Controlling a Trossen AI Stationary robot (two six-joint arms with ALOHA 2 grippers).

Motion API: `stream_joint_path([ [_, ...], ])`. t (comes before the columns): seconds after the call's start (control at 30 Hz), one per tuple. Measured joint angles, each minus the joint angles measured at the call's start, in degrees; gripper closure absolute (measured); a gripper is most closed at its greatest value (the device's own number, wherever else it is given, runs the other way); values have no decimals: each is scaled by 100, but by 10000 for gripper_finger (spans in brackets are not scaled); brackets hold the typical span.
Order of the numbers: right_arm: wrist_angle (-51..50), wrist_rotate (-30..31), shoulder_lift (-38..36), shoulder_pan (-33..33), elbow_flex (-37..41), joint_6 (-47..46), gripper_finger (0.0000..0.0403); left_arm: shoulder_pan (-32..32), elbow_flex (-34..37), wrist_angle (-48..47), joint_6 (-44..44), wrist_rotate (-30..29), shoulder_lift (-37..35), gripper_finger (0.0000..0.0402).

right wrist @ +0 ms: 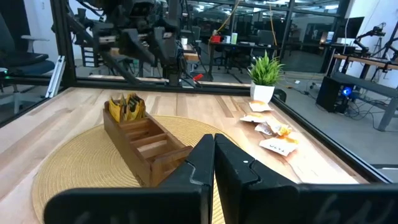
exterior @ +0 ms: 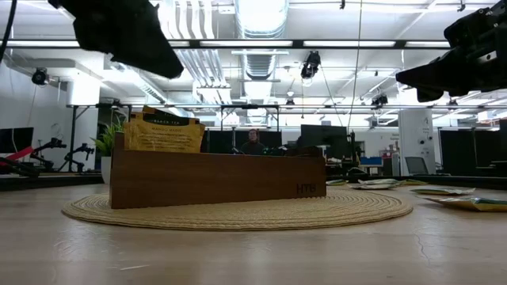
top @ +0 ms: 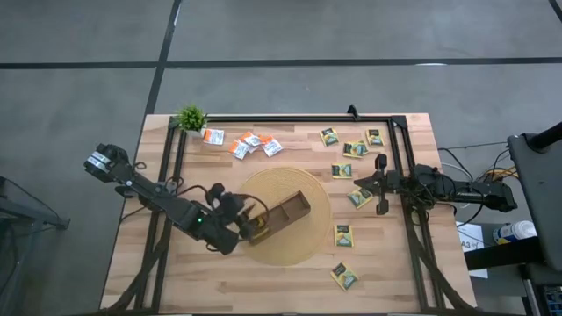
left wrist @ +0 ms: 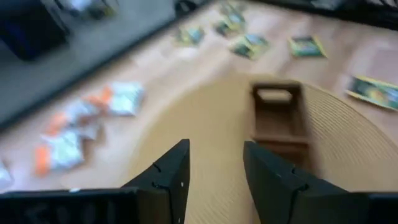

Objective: Pick & Place Tea
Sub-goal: Put the orange tea sachet into the mid section of the wooden organizer

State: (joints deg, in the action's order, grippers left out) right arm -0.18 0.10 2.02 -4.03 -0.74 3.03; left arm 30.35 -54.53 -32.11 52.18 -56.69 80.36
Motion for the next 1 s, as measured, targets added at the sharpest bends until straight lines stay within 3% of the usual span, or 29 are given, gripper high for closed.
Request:
stream_joint_path([
  [0.27, 1, 0, 2, 0, 1, 0, 394, -37, 209, -32, -97, -1170, -2, 258],
  [0.43, 1, 0, 2, 0, 0, 0, 394, -104, 412, -66, -548, -3117, -2, 258],
  [0.47, 1, 0, 2, 0, -1, 0, 394, -125, 429, -77, -509, -3272, -4, 258],
  [1.0, -1, -1, -2, 0, -1, 0, 394, -1648, 730, -93, -1632, -3345, -91, 258],
])
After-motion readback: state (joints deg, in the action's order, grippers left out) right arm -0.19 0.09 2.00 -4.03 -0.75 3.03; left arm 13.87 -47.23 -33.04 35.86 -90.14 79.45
